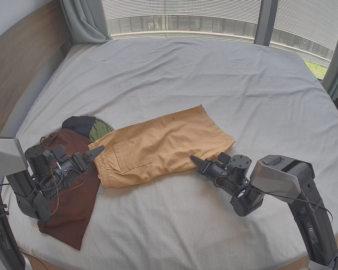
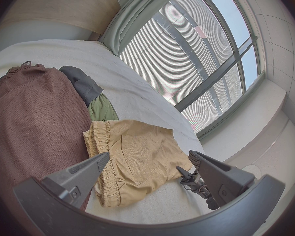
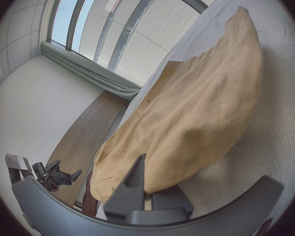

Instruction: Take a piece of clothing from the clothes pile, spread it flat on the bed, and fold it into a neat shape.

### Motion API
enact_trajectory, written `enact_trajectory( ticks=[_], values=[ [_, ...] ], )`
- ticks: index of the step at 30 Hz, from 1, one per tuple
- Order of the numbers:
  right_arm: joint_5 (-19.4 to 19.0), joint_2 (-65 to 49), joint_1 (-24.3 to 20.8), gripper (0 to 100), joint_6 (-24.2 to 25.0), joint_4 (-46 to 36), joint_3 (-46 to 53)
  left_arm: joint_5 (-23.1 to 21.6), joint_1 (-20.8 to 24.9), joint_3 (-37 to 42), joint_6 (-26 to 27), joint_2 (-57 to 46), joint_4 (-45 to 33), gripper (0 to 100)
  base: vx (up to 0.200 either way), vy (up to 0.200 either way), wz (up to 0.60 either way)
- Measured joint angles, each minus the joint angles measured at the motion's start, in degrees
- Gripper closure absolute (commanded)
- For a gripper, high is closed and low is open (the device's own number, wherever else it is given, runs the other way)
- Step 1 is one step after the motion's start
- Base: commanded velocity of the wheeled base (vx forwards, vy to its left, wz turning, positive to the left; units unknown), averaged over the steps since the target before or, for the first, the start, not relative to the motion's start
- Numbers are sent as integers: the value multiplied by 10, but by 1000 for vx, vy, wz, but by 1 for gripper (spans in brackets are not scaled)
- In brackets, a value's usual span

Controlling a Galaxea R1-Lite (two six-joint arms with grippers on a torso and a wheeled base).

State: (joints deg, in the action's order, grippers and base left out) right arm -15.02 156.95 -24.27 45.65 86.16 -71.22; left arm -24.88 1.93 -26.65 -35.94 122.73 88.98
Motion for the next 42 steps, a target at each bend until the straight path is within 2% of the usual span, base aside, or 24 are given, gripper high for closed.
enact_trajectory(
  ticks=[8,14,16,33,42],
  values=[
    [0,0,4,100,-1,1,6,-7,2,4,4,0,0,0,0,0,0],
    [0,-2,5,100,-2,2,17,-81,-24,15,43,0,0,0,0,0,0],
    [-1,-4,5,100,-3,2,23,-90,-32,18,50,0,0,0,0,0,0],
    [0,-54,6,100,-23,21,145,-90,-42,23,58,0,0,0,0,0,0],
    [0,-95,7,100,-22,23,252,-85,-33,28,59,0,0,0,0,0,0]
  ],
)
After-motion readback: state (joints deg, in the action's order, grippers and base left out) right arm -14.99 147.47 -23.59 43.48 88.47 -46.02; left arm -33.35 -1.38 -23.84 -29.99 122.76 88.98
